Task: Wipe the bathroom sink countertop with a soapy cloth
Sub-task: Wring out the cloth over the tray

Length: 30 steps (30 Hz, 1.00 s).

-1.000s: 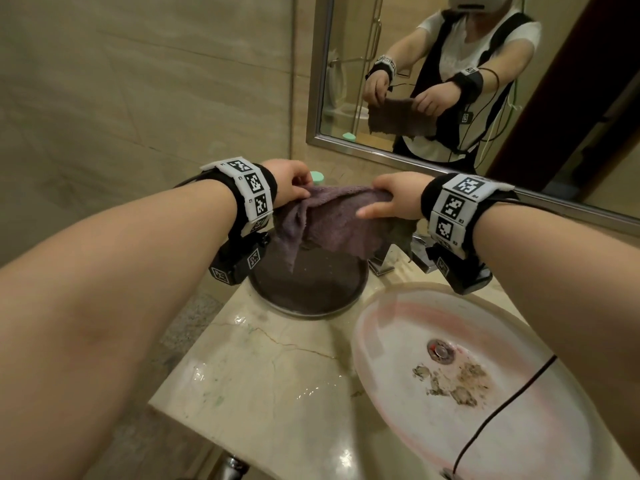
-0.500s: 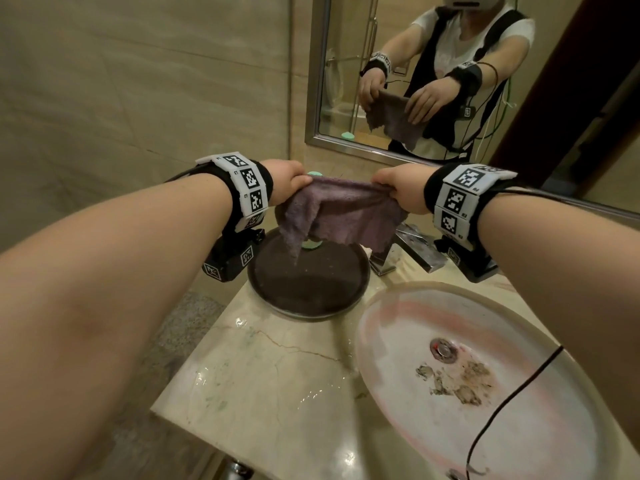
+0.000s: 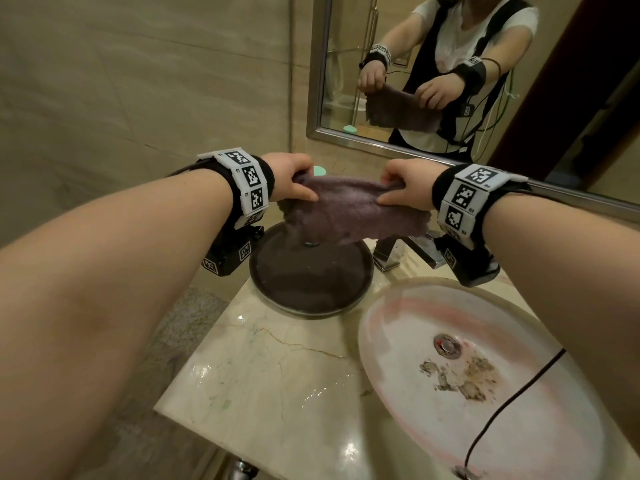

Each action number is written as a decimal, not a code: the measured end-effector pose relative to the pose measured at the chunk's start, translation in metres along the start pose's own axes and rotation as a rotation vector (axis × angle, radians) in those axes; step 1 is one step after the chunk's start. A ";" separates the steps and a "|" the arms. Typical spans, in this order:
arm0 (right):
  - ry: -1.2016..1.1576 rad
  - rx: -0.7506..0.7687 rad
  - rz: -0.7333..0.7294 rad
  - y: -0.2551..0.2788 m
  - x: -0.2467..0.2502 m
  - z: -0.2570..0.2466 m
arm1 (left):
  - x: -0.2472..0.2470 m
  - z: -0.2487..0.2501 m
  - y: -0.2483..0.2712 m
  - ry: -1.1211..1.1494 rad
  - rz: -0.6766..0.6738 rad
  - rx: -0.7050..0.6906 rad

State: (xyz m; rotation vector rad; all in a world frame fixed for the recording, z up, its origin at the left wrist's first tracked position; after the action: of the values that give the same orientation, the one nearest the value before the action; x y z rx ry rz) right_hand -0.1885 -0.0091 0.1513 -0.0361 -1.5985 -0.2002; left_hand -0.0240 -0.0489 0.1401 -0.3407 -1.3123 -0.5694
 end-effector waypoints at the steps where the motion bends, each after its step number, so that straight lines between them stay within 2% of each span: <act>1: 0.006 -0.002 0.001 0.000 0.001 0.001 | -0.002 0.000 0.000 -0.014 -0.012 -0.005; 8: -0.029 -0.027 -0.037 0.000 -0.001 0.000 | -0.005 -0.001 -0.003 0.008 -0.020 0.046; 17: -0.115 -0.226 -0.132 0.001 -0.011 0.009 | -0.015 -0.003 -0.001 0.158 -0.015 0.117; 19: -0.255 -0.283 -0.148 -0.003 -0.016 0.009 | -0.017 0.003 -0.001 0.161 -0.031 0.104; 21: -0.521 -0.325 -0.191 -0.004 -0.023 0.003 | -0.020 0.008 0.000 0.187 -0.038 0.100; 25: -1.001 -0.363 -0.352 0.011 -0.037 -0.022 | -0.025 0.008 -0.003 0.414 -0.002 0.121; 30: -1.209 -0.305 -0.447 0.020 -0.039 -0.041 | -0.031 0.004 -0.003 0.680 0.014 0.131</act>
State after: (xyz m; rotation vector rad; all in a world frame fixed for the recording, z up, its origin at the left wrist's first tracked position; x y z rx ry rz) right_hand -0.1430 0.0080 0.1155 -0.0363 -2.7520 -0.8939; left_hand -0.0339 -0.0429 0.1105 -0.0330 -0.6836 -0.5210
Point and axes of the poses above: each hand's wrist, its own y-axis away from the middle knuckle, its own x-axis out of the back of the hand, z = x × y, the point moved 9 cm from there along -y, towards the middle knuckle, and after that the axes turned 6 degrees about -x, right-handed, at the moved point
